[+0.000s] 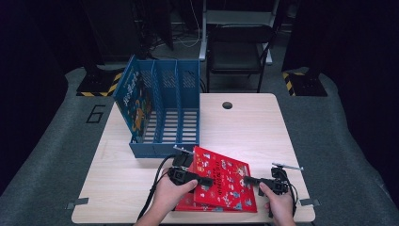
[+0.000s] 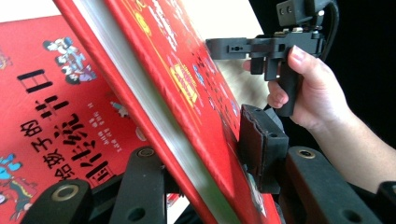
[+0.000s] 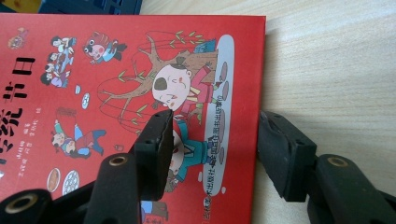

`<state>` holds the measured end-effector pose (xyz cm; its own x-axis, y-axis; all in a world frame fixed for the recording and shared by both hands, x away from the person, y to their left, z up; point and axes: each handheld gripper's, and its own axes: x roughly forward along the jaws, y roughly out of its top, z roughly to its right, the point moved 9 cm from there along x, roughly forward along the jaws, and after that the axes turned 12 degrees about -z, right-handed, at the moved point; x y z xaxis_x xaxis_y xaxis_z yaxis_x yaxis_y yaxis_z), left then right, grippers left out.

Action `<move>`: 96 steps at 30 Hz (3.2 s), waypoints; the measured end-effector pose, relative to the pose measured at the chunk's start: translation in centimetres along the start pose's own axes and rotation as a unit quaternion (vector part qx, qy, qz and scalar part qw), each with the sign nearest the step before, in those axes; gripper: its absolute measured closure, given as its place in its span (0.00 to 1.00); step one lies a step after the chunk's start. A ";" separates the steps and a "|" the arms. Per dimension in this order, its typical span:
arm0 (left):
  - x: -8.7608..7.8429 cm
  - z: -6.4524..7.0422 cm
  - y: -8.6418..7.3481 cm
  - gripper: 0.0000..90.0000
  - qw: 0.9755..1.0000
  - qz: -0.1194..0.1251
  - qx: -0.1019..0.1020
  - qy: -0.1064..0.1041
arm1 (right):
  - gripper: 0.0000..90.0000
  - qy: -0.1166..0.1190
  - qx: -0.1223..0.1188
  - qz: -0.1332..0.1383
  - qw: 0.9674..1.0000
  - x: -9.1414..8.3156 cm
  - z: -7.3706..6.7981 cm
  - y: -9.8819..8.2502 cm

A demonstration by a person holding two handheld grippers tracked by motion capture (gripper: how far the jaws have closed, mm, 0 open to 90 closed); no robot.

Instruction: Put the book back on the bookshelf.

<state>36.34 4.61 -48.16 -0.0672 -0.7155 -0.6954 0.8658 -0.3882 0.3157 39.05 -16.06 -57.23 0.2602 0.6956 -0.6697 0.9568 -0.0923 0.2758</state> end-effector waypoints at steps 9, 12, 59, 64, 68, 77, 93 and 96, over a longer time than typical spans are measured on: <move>-0.1 0.4 0.2 0.72 1.000 -0.001 -0.002 0.003 | 0.56 -0.017 -0.020 0.006 1.000 -0.2 0.0 0.0; -0.1 0.5 0.3 0.73 1.000 0.001 -0.003 0.001 | 0.61 -0.041 -0.034 0.016 0.998 -0.5 0.2 0.2; -0.9 0.7 0.6 0.80 1.000 0.002 -0.020 -0.009 | 0.70 -0.062 -0.024 0.005 0.998 -1.1 0.9 0.0; -0.9 0.5 0.4 0.80 1.000 0.006 -0.017 -0.014 | 0.55 -0.032 -0.018 0.005 0.999 -0.9 0.7 0.1; -0.9 0.2 0.2 0.79 1.000 0.007 -0.020 -0.009 | 0.47 -0.010 -0.006 -0.008 1.000 -0.4 0.5 -0.1; -0.9 0.2 0.1 0.79 1.000 0.008 -0.021 -0.018 | 0.45 0.030 -0.001 -0.015 0.999 0.1 -0.3 -0.1; -1.1 0.8 0.7 0.82 0.999 0.011 -0.024 -0.030 | 0.48 0.028 0.014 -0.011 0.999 -0.7 -0.6 0.1; -1.1 0.9 0.7 0.82 0.999 0.010 -0.019 -0.030 | 0.48 0.020 0.007 -0.006 1.000 -1.1 -0.8 0.3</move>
<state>36.58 4.63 -46.59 -0.0791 -0.7568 -0.6489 0.8858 -0.3520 0.3025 38.92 -16.28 -55.92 0.2427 0.7250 -0.6445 0.9618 -0.0931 0.2575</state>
